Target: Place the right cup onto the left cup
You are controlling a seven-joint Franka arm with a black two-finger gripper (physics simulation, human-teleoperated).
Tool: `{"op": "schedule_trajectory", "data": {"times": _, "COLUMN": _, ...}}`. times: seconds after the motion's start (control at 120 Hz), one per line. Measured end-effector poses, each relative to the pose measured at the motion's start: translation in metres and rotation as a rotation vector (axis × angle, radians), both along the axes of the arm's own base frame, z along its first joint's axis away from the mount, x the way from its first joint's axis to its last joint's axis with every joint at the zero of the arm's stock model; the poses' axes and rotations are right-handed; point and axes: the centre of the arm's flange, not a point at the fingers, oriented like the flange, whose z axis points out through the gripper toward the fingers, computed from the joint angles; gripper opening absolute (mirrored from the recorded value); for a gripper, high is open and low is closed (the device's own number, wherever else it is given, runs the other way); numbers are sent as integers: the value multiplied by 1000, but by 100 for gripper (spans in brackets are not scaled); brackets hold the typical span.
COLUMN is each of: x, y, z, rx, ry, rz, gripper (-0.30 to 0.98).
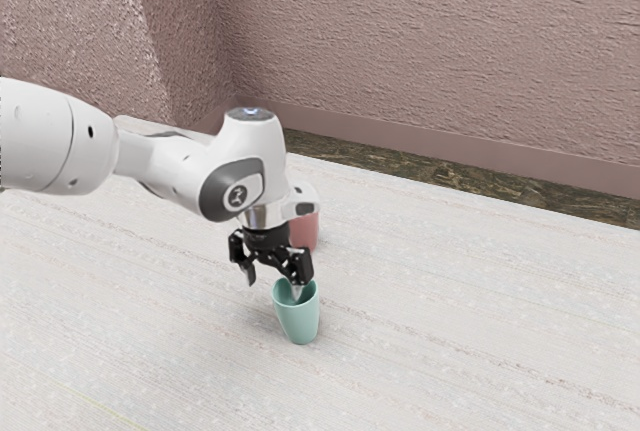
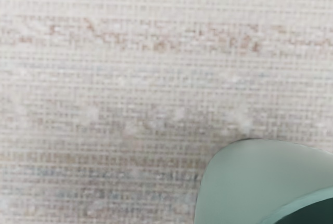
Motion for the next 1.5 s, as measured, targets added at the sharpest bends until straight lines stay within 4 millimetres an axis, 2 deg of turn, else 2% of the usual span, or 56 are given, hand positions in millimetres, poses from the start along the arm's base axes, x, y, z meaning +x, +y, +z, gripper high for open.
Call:
{"op": "schedule_trajectory", "data": {"times": 0.083, "x": 0, "y": -1, "z": -5, "rx": 2, "ry": 2, "rz": 3, "gripper": 67}}
{"op": "schedule_trajectory", "data": {"times": 0.275, "x": 2, "y": -6, "z": -4, "rx": 30, "ry": -15, "rz": -27, "gripper": 19}}
{"op": "schedule_trajectory", "data": {"times": 0.358, "x": 1, "y": -7, "z": -4, "rx": 35, "ry": -18, "rz": -30, "gripper": 8}}
{"op": "schedule_trajectory", "data": {"times": 0.467, "x": 1, "y": -12, "z": -4, "rx": 35, "ry": -20, "rz": -35, "gripper": -1}}
{"op": "schedule_trajectory", "data": {"times": 0.667, "x": 0, "y": -16, "z": 2, "rx": 33, "ry": -30, "rz": -33, "gripper": -7}}
{"op": "schedule_trajectory", "data": {"times": 0.817, "x": 1, "y": -15, "z": 23, "rx": 32, "ry": -61, "rz": -28, "gripper": -8}}
{"op": "schedule_trajectory", "data": {"times": 0.9, "x": 6, "y": -14, "z": 45, "rx": 34, "ry": -94, "rz": -25, "gripper": -9}}
{"op": "schedule_trajectory", "data": {"times": 1.042, "x": 34, "y": -4, "z": 105, "rx": 42, "ry": -162, "rz": -3, "gripper": -9}}
{"op": "schedule_trajectory", "data": {"times": 1.2, "x": 54, "y": 22, "z": 154, "rx": 68, "ry": -192, "rz": 30, "gripper": -10}}
{"op": "schedule_trajectory", "data": {"times": 1.333, "x": 71, "y": 52, "z": 161, "rx": 80, "ry": -177, "rz": 64, "gripper": -10}}
{"op": "schedule_trajectory", "data": {"times": 1.5, "x": 99, "y": 72, "z": 147, "rx": 69, "ry": -145, "rz": 78, "gripper": -10}}
